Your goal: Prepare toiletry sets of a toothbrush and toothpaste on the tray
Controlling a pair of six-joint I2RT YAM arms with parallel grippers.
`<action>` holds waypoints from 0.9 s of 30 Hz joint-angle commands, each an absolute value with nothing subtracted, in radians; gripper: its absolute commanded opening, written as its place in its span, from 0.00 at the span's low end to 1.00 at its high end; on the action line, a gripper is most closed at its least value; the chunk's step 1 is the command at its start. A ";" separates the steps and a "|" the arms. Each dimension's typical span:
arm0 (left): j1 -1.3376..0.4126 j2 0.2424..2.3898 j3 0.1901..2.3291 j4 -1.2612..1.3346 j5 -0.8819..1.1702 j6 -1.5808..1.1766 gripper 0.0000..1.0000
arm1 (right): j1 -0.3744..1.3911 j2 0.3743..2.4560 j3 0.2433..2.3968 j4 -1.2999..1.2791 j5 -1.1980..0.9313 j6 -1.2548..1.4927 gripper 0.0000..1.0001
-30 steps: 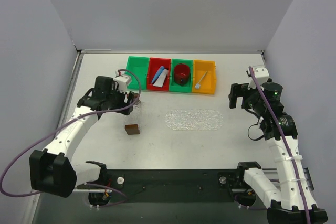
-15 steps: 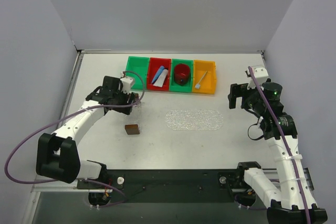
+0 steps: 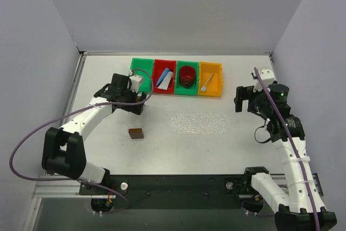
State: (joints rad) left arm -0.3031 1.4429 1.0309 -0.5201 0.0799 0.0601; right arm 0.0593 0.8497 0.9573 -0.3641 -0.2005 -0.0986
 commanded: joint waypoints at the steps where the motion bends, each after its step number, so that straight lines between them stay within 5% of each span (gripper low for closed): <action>1: -0.324 1.485 1.091 -0.509 0.069 0.009 0.97 | 0.054 0.856 0.956 -0.353 -0.215 -0.104 1.00; 27: -0.327 1.483 1.063 -0.466 0.008 -0.107 0.97 | 0.048 0.884 0.953 -0.350 -0.190 -0.121 1.00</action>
State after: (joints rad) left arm -0.3248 1.5242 1.0515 -0.5110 0.0223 -0.0929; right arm 0.0578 0.8761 0.9573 -0.3637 -0.1989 -0.1101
